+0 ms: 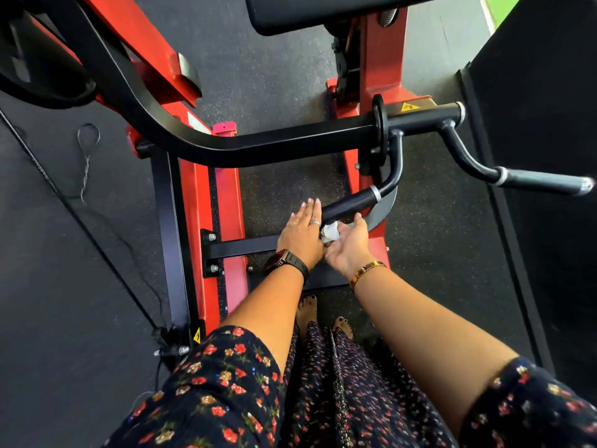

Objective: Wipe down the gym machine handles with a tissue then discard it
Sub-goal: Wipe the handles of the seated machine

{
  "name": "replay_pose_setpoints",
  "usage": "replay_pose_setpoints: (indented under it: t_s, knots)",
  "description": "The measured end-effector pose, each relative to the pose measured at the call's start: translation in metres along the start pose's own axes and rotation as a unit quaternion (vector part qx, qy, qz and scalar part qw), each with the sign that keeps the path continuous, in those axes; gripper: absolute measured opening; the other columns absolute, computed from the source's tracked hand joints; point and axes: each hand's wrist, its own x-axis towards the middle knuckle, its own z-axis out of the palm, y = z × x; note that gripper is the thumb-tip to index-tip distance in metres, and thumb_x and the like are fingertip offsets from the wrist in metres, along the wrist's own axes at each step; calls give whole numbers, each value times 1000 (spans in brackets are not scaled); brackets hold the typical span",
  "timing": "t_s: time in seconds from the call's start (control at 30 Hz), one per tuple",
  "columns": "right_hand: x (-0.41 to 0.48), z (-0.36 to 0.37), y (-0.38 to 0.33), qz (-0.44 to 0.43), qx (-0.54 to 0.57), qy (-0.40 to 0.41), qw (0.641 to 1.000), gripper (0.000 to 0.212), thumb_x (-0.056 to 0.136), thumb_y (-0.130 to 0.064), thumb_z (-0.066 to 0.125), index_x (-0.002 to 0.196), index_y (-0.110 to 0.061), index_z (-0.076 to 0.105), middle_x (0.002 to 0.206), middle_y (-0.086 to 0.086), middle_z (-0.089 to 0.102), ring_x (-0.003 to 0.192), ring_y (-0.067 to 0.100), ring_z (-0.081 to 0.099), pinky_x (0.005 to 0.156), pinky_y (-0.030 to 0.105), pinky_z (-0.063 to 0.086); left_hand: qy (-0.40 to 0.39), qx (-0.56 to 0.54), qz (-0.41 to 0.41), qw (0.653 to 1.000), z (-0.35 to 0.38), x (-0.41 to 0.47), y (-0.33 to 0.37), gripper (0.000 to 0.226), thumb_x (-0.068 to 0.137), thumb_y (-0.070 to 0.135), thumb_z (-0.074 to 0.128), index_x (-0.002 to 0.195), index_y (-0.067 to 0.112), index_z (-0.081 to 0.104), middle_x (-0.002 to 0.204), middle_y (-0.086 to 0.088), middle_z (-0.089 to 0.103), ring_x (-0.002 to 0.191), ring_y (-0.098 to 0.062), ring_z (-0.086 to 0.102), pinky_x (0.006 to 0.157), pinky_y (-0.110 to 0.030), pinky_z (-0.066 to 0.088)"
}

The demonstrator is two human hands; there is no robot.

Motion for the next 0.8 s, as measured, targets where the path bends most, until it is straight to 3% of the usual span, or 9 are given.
replay_pose_setpoints:
  t_s: [0.07, 0.23, 0.43, 0.5, 0.6, 0.67, 0.73, 0.8]
  knots:
    - [-5, 0, -11, -26, 1, 5, 1000, 64, 99, -56, 19, 143, -14, 39, 137, 14, 52, 127, 32, 49, 112, 42, 33, 4, 4, 0, 1000, 2, 0, 0, 73, 97, 3, 38, 154, 9, -7, 163, -9, -4, 150, -20, -2, 120, -31, 1]
    - [9, -15, -56, -101, 47, 32, 993, 65, 98, -57, 19, 138, -13, 46, 135, 16, 54, 123, 31, 53, 108, 45, 36, 15, 9, 0, 1000, 5, -1, 0, 80, 93, -3, 42, 153, 9, -9, 163, -8, -4, 150, -20, -1, 122, -31, 4]
    - [6, -9, -23, -54, 33, 6, 998, 74, 95, -65, 20, 145, -14, 36, 140, 15, 51, 126, 30, 50, 110, 40, 36, 13, 5, 6, 1000, 4, 1, 0, 82, 91, -7, 42, 153, 9, -9, 163, -9, -5, 150, -20, -2, 121, -31, 3]
    - [-2, -4, -7, -19, 2, -10, 1000, 65, 98, -56, 29, 137, -6, 44, 126, 15, 61, 112, 29, 59, 98, 37, 45, 13, 5, 5, 1000, 4, 2, 0, 80, 93, -6, 41, 153, 9, -9, 163, -9, -5, 150, -20, -2, 121, -32, 3]
    - [-11, -1, -2, -11, -57, -1, 998, 24, 99, -21, 42, 97, -3, 57, 77, 9, 70, 74, 20, 62, 70, 28, 49, 14, 5, -1, 1000, 3, 3, 1, 80, 94, -3, 44, 153, 9, -8, 163, -9, -5, 150, -20, -2, 122, -32, 4]
    - [-6, -5, -8, -67, -51, 33, 996, 10, 94, -5, 45, 94, -6, 54, 82, 8, 63, 72, 17, 58, 69, 26, 49, 15, 1, -4, 1000, 4, 3, 2, 83, 93, -3, 46, 153, 9, -8, 163, -9, -4, 150, -20, -1, 121, -32, 4]
    - [-1, -8, -17, -147, -36, 78, 985, 23, 91, 5, 44, 102, -12, 56, 91, 4, 60, 80, 15, 58, 76, 26, 49, 19, 1, -8, 1000, 6, 3, 2, 84, 92, -3, 47, 153, 9, -9, 163, -9, -3, 150, -21, -1, 121, -31, 3]
    - [-8, -3, -26, -222, -70, 142, 962, 37, 90, 8, 40, 109, -16, 60, 85, -4, 57, 76, 10, 53, 69, 19, 46, 19, -1, -16, 1000, 9, 3, 2, 84, 92, -1, 47, 153, 9, -9, 163, -9, -3, 150, -21, -1, 121, -31, 2]
